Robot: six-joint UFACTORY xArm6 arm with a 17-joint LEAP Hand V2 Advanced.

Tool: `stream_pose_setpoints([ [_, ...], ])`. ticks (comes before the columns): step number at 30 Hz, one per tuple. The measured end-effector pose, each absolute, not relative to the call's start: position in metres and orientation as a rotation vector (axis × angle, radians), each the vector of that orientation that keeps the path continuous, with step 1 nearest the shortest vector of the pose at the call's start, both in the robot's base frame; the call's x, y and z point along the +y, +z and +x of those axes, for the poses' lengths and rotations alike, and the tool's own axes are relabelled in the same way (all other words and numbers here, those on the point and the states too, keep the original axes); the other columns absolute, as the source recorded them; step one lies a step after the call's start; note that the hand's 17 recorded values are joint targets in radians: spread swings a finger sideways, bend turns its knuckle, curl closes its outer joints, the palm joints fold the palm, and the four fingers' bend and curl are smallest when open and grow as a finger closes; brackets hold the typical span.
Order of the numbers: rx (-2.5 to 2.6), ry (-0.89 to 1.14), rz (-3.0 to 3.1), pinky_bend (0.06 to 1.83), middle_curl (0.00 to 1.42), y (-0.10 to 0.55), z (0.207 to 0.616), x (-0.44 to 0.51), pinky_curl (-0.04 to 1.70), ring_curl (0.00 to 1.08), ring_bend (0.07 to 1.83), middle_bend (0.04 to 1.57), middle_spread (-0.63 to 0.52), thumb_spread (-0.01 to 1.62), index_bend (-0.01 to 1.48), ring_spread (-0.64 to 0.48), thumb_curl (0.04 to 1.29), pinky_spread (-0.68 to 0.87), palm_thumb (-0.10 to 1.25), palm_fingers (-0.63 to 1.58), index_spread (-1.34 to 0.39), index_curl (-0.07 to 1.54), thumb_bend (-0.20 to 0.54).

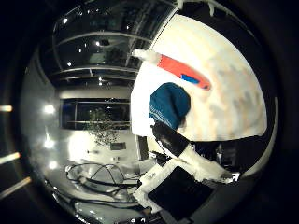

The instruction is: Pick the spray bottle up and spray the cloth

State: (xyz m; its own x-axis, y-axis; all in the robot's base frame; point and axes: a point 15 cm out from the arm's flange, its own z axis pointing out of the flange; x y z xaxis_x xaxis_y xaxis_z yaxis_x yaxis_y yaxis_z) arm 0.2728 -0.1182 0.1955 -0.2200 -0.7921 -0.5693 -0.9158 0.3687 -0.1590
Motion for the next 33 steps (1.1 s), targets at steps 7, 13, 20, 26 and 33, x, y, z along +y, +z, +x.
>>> stream_pose_setpoints([
  [7,2.035,0.347,-1.389,0.52,0.41,0.179,0.282,-0.111,0.29,0.31,0.5,0.33,0.05,1.07,0.15,0.15,0.31,0.4,0.53,0.23,-0.22,0.26,-0.024],
  [13,1.992,0.404,-1.321,0.56,0.38,0.165,0.291,-0.105,0.29,0.29,0.46,0.28,0.09,1.07,0.17,0.17,0.31,0.39,0.53,0.17,-0.21,0.28,-0.024],
  [20,1.939,0.461,-1.276,0.54,0.34,0.147,0.299,-0.099,0.29,0.26,0.38,0.19,0.18,1.07,0.15,0.22,0.31,0.4,0.53,0.04,-0.18,0.28,-0.024],
  [26,1.881,0.478,-1.259,0.54,0.33,0.136,0.312,-0.097,0.29,0.25,0.36,0.2,0.2,1.06,0.15,0.23,0.3,0.4,0.52,0.01,-0.18,0.27,-0.028],
  [33,1.857,0.537,-1.276,0.52,0.34,0.122,0.324,-0.091,0.29,0.25,0.36,0.2,0.2,1.03,0.15,0.24,0.3,0.4,0.49,0.01,-0.17,0.26,-0.027],
])
